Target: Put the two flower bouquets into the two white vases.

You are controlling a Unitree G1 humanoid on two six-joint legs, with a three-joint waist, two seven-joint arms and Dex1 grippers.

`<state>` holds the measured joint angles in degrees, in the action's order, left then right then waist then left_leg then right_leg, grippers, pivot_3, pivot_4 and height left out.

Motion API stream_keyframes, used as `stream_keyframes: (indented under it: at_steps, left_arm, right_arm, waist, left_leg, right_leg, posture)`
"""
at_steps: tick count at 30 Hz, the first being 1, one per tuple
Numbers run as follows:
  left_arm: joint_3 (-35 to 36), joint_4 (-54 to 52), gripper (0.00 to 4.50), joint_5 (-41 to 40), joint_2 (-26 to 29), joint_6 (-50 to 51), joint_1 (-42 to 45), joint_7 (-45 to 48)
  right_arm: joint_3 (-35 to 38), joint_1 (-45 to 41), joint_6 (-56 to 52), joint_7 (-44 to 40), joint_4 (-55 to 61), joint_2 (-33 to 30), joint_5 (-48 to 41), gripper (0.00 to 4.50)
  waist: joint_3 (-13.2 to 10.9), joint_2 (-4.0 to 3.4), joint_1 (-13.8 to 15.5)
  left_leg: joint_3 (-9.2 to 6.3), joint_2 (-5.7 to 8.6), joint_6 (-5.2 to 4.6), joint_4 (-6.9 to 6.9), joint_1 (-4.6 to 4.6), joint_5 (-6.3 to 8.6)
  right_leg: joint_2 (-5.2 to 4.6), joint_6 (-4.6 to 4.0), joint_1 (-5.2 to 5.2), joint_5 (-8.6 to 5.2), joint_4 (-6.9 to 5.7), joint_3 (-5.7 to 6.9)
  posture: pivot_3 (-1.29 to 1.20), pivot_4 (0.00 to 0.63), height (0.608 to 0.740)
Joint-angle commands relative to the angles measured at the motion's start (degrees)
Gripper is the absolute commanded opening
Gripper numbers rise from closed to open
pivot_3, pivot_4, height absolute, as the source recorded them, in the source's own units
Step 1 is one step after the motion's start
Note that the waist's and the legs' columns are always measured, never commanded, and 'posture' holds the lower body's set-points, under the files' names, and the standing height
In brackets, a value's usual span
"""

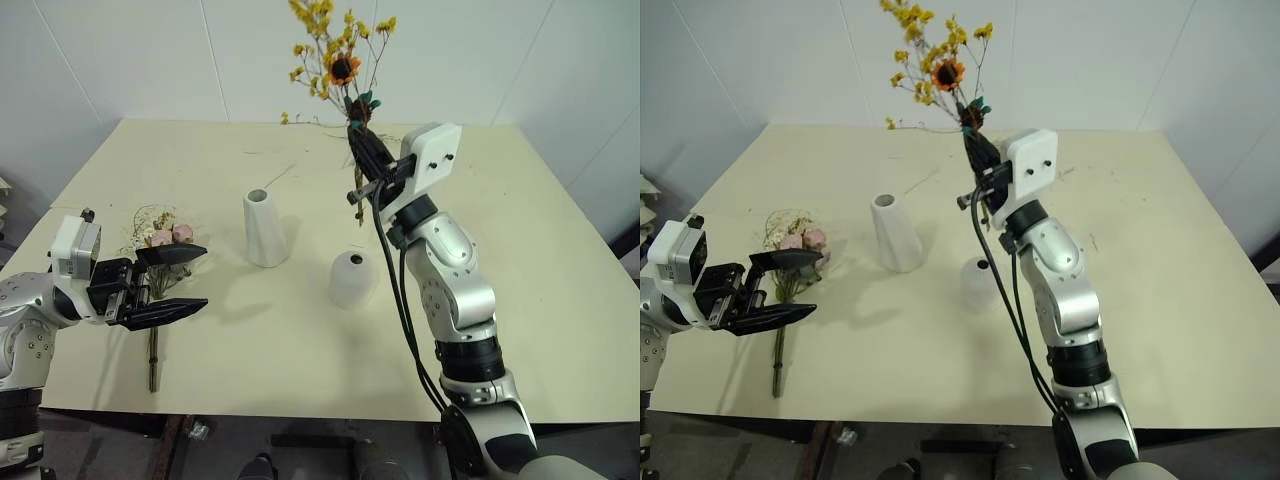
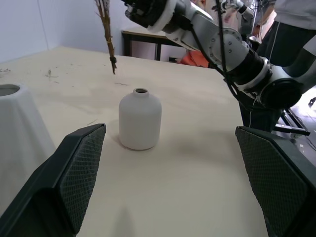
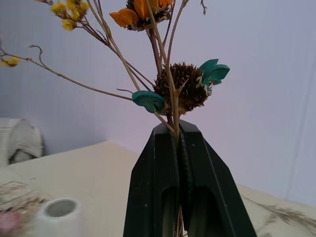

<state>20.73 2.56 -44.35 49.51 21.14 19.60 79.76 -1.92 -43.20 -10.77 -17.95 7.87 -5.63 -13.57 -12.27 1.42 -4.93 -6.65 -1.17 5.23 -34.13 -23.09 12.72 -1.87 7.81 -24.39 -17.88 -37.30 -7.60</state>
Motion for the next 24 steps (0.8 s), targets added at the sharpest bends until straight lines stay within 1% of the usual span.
stream_keyframes:
  at_steps: [1,6,13,19,24]
  left_arm:
    - [0.3,-1.3,4.50,-0.4,0.4,0.3,0.8,0.3]
    - [0.1,-1.7,4.50,-0.9,0.6,1.2,0.6,0.7]
    - [0.0,-1.3,4.50,-0.4,0.6,1.4,0.8,1.0]
    - [-0.4,-1.2,4.50,-0.4,0.5,1.5,1.5,1.0]
    - [-0.9,-1.0,4.50,-0.3,0.4,1.5,2.1,0.8]
  right_arm:
    - [0.4,1.3,-1.2,-0.4,6.2,-0.3,-1.9,0.02]
    - [1.0,4.7,-4.6,-0.1,12.2,-1.7,-3.2,0.02]
    - [1.4,6.1,-9.8,1.0,17.3,-2.0,-6.3,0.02]
    - [1.2,7.3,-11.5,1.3,18.6,-1.6,-7.8,0.02]
    - [0.9,8.2,-10.7,0.8,17.7,-1.5,-7.8,0.02]
  waist:
    - [0.0,0.00,0.0]
    - [0.0,0.01,0.0]
    - [0.0,0.01,0.0]
    - [0.0,0.02,0.0]
    - [0.0,0.02,0.1]
  left_leg:
    - [0.00,0.00,0.00,-0.01,0.00,0.00]
    - [0.00,-0.01,0.00,-0.01,0.00,0.00]
    - [-0.01,-0.05,-0.01,-0.01,0.01,0.00]
    - [0.00,-0.06,0.00,-0.01,0.01,0.00]
    - [0.00,-0.07,-0.01,0.00,0.01,0.00]
  right_leg:
    - [0.00,0.00,0.00,0.00,-0.02,0.00]
    - [0.01,-0.03,-0.02,-0.02,-0.05,0.00]
    - [0.08,-0.08,-0.05,-0.04,-0.09,0.00]
    - [0.08,-0.10,-0.05,-0.05,-0.08,0.00]
    - [0.09,-0.11,-0.05,-0.06,-0.08,0.01]
  posture:
    - [0.00,0.150,0.740]
    - [0.00,0.150,0.740]
    - [0.00,0.150,0.740]
    - [0.00,0.150,0.740]
    - [0.00,0.150,0.740]
